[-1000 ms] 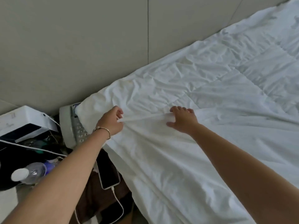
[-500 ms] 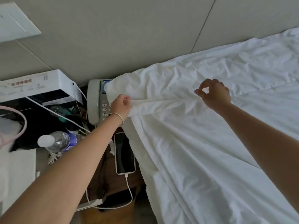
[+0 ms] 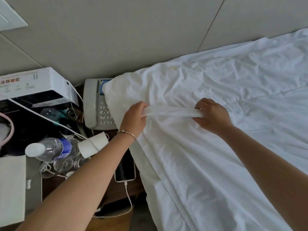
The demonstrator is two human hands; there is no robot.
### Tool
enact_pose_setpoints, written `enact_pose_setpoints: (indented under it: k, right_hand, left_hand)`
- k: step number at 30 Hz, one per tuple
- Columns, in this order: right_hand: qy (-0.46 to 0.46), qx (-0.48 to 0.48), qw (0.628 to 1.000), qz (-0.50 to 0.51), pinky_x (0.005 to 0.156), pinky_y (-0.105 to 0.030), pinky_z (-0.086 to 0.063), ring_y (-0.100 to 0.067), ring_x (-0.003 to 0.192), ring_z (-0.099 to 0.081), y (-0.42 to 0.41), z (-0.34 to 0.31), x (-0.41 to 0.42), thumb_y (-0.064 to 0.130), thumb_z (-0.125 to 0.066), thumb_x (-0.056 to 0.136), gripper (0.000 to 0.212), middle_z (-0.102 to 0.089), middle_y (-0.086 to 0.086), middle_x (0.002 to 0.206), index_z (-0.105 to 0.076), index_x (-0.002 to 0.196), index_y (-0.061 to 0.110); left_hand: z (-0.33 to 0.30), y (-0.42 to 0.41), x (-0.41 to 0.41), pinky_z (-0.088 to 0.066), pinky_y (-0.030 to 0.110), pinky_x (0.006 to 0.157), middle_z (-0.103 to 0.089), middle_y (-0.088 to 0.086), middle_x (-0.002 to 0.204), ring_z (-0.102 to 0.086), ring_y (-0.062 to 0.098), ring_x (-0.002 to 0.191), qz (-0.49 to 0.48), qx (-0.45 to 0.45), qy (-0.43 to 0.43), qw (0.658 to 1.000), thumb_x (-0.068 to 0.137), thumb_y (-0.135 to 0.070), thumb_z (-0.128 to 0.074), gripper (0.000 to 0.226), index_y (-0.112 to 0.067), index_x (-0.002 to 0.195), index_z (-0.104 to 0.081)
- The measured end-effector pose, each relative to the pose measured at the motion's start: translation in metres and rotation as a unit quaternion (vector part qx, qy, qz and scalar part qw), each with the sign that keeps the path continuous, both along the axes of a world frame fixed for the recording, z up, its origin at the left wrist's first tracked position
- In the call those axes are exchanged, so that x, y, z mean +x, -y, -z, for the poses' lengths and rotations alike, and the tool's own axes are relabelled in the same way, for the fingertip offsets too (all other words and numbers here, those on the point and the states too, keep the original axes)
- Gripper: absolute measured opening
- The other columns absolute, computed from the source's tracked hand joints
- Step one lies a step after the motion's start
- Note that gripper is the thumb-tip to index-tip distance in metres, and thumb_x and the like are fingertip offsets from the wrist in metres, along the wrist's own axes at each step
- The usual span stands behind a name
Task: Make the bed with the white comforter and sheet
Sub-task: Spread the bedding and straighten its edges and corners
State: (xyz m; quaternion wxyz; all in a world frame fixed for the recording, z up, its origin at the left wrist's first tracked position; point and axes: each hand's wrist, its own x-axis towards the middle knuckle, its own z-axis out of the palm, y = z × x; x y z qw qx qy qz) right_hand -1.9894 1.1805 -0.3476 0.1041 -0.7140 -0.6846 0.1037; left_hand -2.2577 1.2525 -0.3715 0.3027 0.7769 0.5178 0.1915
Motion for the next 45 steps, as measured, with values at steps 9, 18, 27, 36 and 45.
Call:
enact_pose_setpoints:
  k: [9,18,27,36,45]
  right_hand:
    - [-0.104,-0.097,0.964,0.225,0.064,-0.038,-0.044,-0.027,0.069,-0.055,0.031,-0.044,0.081,0.033,-0.084,0.072,0.038,-0.056,-0.004,0.070,-0.056,0.067,0.009]
    - [-0.066,-0.142,0.980,0.120,0.062,-0.033,-0.036,-0.019,0.070,-0.051,-0.105,-0.083,-0.006,0.065,-0.068,0.075,0.052,-0.057,0.004,0.069,-0.051,0.071,0.016]
    - [-0.040,-0.185,0.975,0.119,0.078,-0.035,-0.041,-0.029,0.097,-0.058,-0.132,0.000,0.025,0.066,-0.044,0.089,0.051,-0.065,-0.002,0.105,-0.062,0.114,0.025]
    - [-0.050,-0.147,0.969,0.194,0.066,-0.035,-0.043,-0.029,0.081,-0.060,-0.151,0.002,0.051,0.049,-0.068,0.083,0.024,-0.065,0.000,0.076,-0.065,0.076,0.027]
    - [-0.139,-0.196,0.958,0.154,0.067,-0.030,-0.046,-0.009,0.071,-0.057,-0.202,-0.010,0.054,0.051,-0.077,0.075,0.027,-0.063,0.011,0.073,-0.065,0.075,0.027]
  left_hand:
    - [-0.039,-0.011,-0.023,-0.053,0.016,0.066,-0.069,0.004,0.079,-0.066,0.012,0.078,-0.152,-0.402,0.310,0.848,0.062,-0.007,-0.085,0.029,-0.011,0.084,-0.066]
    - [-0.032,-0.046,-0.103,-0.044,0.035,0.072,-0.062,0.010,0.091,-0.060,0.035,0.092,-0.290,-0.267,0.069,0.916,0.091,-0.012,-0.061,0.006,-0.011,0.097,-0.062]
    - [0.011,-0.095,-0.065,-0.050,0.033,0.080,-0.068,0.007,0.103,-0.064,0.025,0.095,-0.389,-0.259,0.159,0.870,0.089,-0.036,-0.065,0.034,-0.008,0.109,-0.065]
    - [0.028,-0.128,-0.063,-0.040,0.031,0.081,-0.063,0.021,0.116,-0.057,0.036,0.108,-0.430,-0.188,0.032,0.883,0.096,-0.021,-0.054,0.030,0.002,0.114,-0.062]
    - [0.036,-0.171,-0.081,-0.043,0.031,0.075,-0.068,0.018,0.103,-0.062,0.035,0.100,-0.323,-0.187,-0.081,0.924,0.079,-0.040,-0.055,0.044,-0.003,0.098,-0.071]
